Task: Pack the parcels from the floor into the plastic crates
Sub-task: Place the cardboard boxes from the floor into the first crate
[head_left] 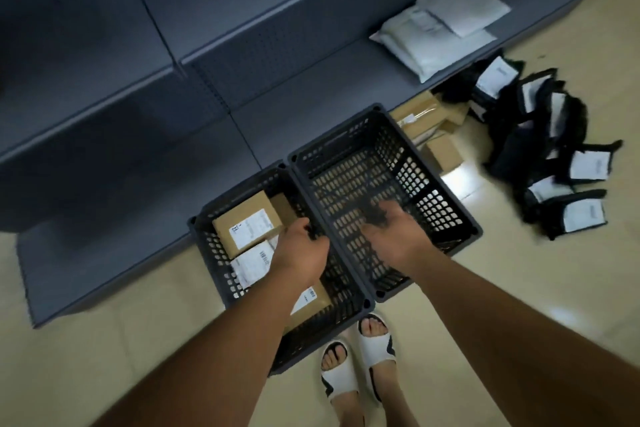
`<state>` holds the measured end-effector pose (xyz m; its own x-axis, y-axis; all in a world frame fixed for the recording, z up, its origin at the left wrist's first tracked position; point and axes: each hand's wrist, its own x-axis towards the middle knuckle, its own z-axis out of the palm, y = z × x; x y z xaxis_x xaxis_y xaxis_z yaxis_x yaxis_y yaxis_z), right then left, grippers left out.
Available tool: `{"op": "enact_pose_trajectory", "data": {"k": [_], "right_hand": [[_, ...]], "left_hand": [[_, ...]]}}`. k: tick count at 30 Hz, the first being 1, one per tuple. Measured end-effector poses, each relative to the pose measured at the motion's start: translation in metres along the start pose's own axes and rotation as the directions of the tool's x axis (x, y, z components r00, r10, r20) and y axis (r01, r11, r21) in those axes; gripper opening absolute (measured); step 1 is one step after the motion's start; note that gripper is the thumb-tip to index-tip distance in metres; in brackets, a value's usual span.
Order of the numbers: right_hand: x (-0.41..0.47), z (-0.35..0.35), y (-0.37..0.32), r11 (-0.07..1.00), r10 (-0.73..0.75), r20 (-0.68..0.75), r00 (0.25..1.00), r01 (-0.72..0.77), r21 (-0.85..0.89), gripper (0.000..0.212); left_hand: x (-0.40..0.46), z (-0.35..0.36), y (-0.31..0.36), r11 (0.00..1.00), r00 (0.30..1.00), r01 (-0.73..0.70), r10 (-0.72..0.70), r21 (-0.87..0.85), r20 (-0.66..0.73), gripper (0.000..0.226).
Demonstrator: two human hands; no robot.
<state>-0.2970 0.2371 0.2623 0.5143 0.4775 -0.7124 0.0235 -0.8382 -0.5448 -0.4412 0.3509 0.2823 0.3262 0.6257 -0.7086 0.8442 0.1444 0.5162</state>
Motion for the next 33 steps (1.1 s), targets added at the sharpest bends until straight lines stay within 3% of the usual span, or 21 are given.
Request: {"op": "enact_pose_trajectory", "data": {"k": [14, 25, 33], "right_hand": [[-0.073, -0.146, 0.146, 0.944, 0.221, -0.296, 0.929, -0.127, 0.305, 0.061], [-0.125, -0.242, 0.315, 0.824, 0.467, -0.269, 0.843, -0.303, 0.479, 0.069], [-0.142, -0.300, 0.394, 0.727, 0.579, -0.277, 0.767, -0.331, 0.601, 0.068]], "left_hand": [[-0.076, 0.162, 0.116, 0.953, 0.967, -0.202, 0.159, 0.224, 0.198, 0.057], [-0.138, 0.342, 0.188, 0.793, 0.894, -0.394, 0.213, 0.465, 0.394, 0.058], [-0.163, 0.438, 0.233, 0.706, 0.843, -0.489, 0.232, 0.512, 0.486, 0.059]]}}
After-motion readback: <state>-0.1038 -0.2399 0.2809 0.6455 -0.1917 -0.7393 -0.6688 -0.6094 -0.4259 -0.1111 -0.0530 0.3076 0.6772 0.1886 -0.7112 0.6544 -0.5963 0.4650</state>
